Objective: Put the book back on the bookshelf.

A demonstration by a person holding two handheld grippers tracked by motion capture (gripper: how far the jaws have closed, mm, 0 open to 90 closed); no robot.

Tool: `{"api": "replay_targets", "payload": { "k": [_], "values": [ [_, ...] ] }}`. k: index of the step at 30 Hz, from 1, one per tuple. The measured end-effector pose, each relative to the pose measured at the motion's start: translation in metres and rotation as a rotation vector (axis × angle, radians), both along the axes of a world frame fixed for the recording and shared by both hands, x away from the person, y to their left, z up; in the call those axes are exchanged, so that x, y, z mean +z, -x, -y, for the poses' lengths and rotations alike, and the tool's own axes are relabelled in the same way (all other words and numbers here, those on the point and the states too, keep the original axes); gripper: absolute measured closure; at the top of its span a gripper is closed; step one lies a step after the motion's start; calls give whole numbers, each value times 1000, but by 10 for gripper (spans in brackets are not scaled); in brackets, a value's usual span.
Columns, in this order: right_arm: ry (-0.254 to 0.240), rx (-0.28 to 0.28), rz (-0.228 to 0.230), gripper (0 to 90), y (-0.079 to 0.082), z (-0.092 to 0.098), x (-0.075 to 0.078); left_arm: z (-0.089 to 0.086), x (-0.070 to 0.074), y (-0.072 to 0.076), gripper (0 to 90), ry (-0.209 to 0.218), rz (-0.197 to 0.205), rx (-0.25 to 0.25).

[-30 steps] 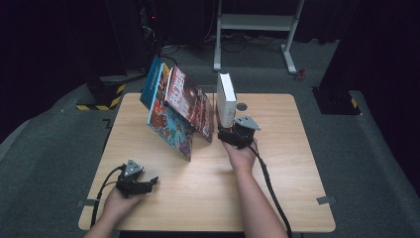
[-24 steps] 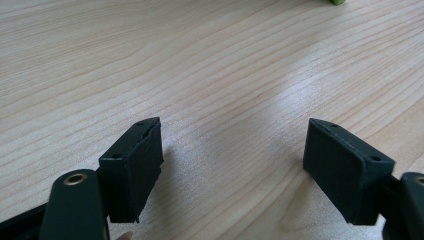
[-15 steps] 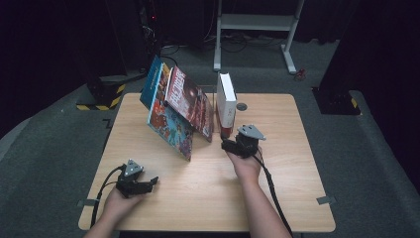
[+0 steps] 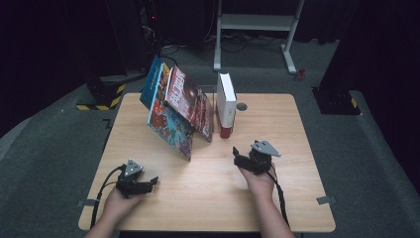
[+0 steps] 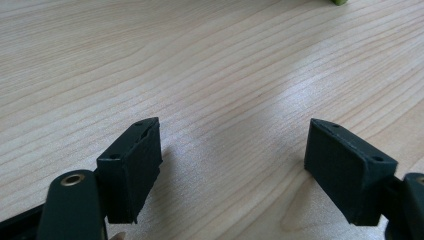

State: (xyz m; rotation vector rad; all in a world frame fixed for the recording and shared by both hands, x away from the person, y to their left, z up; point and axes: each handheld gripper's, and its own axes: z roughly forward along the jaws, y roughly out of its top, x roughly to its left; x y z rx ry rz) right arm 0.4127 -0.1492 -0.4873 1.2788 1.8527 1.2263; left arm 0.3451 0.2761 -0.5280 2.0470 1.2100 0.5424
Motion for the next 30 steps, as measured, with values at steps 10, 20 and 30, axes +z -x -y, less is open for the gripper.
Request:
{"api": "replay_targets", "payload": {
  "k": [10,20,30],
  "values": [
    [0,-32,-41,121,23,29,-10,0,0,0,220,3,0,5],
    [44,-73,-99,123,42,62,-22,0,0,0,217,2,-1,8],
    [116,-86,-201,127,58,77,-34,0,0,0,213,3,0,15]
  ]
}}
